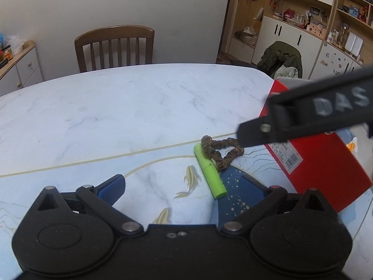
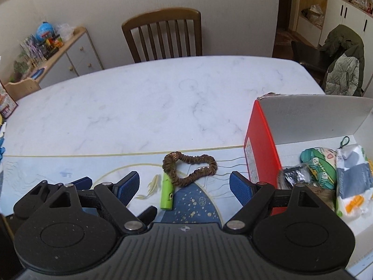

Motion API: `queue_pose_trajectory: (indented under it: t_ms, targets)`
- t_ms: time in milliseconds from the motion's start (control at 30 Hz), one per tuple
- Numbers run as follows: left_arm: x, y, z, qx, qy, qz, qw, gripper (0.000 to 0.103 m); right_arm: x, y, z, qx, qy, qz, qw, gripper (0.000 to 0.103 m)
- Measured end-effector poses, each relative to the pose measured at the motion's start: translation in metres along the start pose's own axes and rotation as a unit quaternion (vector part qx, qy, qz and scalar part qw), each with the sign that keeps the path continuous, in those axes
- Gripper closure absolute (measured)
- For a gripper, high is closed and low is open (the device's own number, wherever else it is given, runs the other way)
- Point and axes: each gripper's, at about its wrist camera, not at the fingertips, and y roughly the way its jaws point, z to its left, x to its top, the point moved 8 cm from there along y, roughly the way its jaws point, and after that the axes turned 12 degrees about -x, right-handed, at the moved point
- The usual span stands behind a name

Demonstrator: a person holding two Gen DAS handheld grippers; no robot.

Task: Organize objects
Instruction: 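Grasp the brown beaded bracelet with the right tool while the left tool grasps the green tube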

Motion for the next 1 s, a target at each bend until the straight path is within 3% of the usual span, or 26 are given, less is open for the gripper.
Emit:
queue_pose_trajectory:
  t_ms: [567, 733, 800, 933, 1000]
  targets:
    - [-0.004, 0.048, -0.007, 0.008, 0.027, 0.011, 0.9995, 0.002, 0.005, 0.071, 0.022, 0.005, -0.026, 0.060, 0.998, 0.022]
    - [-0.004, 0.052, -0.005, 0.009, 0.012, 0.004, 0.9999, 0.010, 0.007, 0.080, 0.025, 0.011, -0.029, 0.066, 0.997, 0.040]
    - [-0.005, 0.054, -0.005, 0.012, 0.012, 0.006, 0.9998, 0.019, 0.007, 0.081, 0.025, 0.015, -0.027, 0.069, 0.997, 0.045]
    - [-0.004, 0.053, -0.007, 0.009, 0.011, 0.004, 0.9999, 0.025, 0.010, 0.085, 0.029, 0.023, -0.035, 0.072, 0.997, 0.063]
    - [-0.003, 0.051, -0.007, 0.007, 0.009, 0.001, 0.9999, 0.033, 0.009, 0.087, 0.030, 0.028, -0.035, 0.075, 0.996, 0.068]
